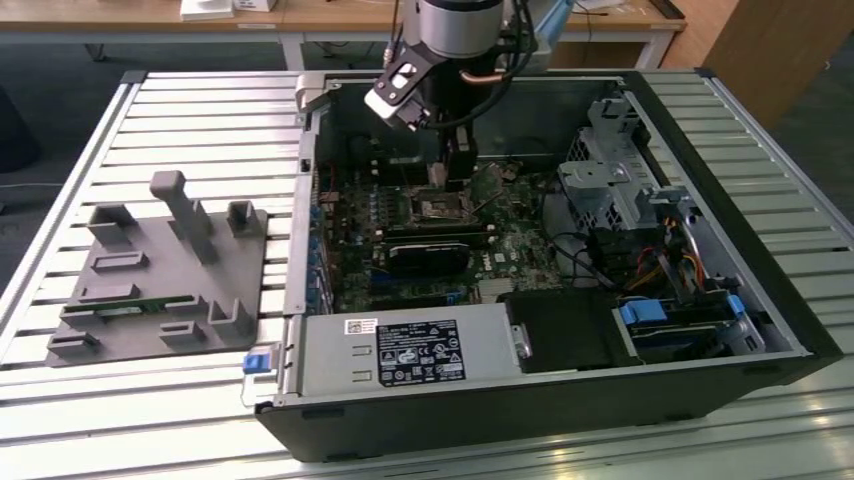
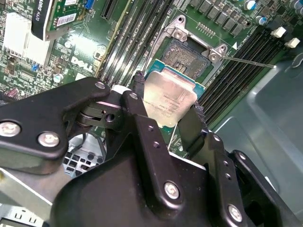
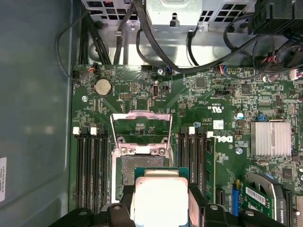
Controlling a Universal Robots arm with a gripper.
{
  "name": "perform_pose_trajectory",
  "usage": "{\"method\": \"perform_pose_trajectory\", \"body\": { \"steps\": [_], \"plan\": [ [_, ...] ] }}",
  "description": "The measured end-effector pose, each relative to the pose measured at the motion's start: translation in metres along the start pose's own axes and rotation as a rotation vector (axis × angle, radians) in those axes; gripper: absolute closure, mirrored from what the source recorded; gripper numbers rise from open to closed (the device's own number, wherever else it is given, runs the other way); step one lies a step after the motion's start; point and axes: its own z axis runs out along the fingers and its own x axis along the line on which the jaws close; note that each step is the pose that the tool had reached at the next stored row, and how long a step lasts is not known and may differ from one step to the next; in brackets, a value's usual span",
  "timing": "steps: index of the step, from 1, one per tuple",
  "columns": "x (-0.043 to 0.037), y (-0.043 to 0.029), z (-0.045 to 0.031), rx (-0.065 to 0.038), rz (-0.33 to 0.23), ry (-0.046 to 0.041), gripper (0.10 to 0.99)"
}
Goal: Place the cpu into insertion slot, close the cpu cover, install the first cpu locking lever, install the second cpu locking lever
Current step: 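Place the cpu into insertion slot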
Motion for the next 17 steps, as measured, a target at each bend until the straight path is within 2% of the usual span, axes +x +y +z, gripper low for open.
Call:
{"method": "perform_pose_trajectory", "body": {
  "steps": [6, 12, 17],
  "plan": [
    [0.0017, -0.0002, 0.0028, 0.000, 0.001, 0.0001, 0.553],
    [0.0052, -0.0006, 0.0098, 0.000, -0.036, 0.0018, 0.553],
    [0.0062, -0.0008, 0.0155, 0.000, -0.038, 0.0020, 0.553]
  ]
}}
